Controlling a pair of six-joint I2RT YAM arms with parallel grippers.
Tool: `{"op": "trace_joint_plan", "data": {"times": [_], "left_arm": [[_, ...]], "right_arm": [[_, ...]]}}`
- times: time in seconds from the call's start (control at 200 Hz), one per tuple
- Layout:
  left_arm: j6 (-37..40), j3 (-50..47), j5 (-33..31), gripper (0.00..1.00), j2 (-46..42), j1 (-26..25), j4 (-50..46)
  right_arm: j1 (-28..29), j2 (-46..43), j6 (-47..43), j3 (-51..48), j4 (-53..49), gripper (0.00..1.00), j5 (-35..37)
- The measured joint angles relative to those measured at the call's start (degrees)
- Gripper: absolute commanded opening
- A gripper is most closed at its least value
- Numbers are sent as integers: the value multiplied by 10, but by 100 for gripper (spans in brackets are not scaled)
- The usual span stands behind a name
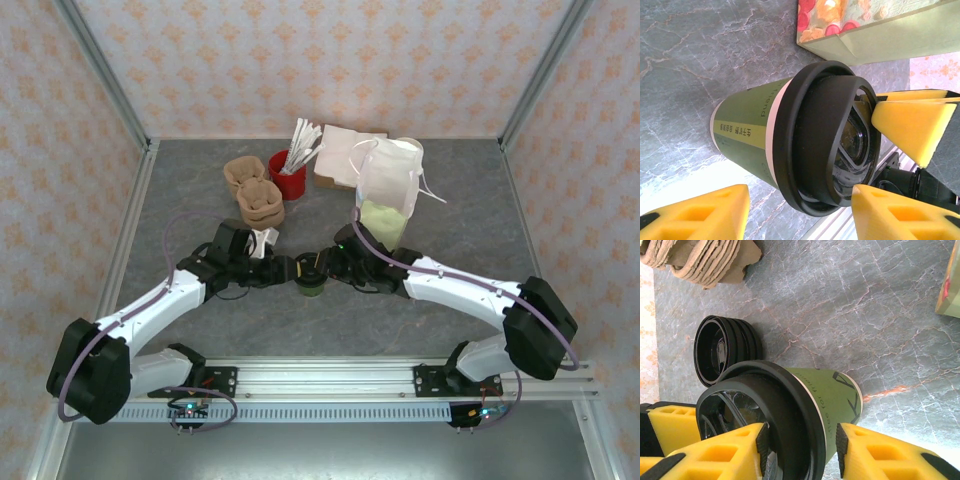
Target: Pack the takeout coffee
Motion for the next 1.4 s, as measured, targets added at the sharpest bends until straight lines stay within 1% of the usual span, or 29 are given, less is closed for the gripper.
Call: {"op": "trace_joint_plan", "data": {"times": [0.31,0.581,0.966,1.091,1.401], "left_arm": [[8,-14,4,53,13,0,35],[10,-20,5,50,12,0,46],[8,-49,11,49,6,0,101],[8,-49,7,51,-1,0,94],[8,-30,-7,55,-24,0,22]], "right_arm": [[0,0,0,0,0,41,0],[1,0,5,-7,12,41,0],[3,0,8,-16,30,41,1],[3,0,9,-16,31,41,1],[7,0,8,-7,23,41,-4]]}}
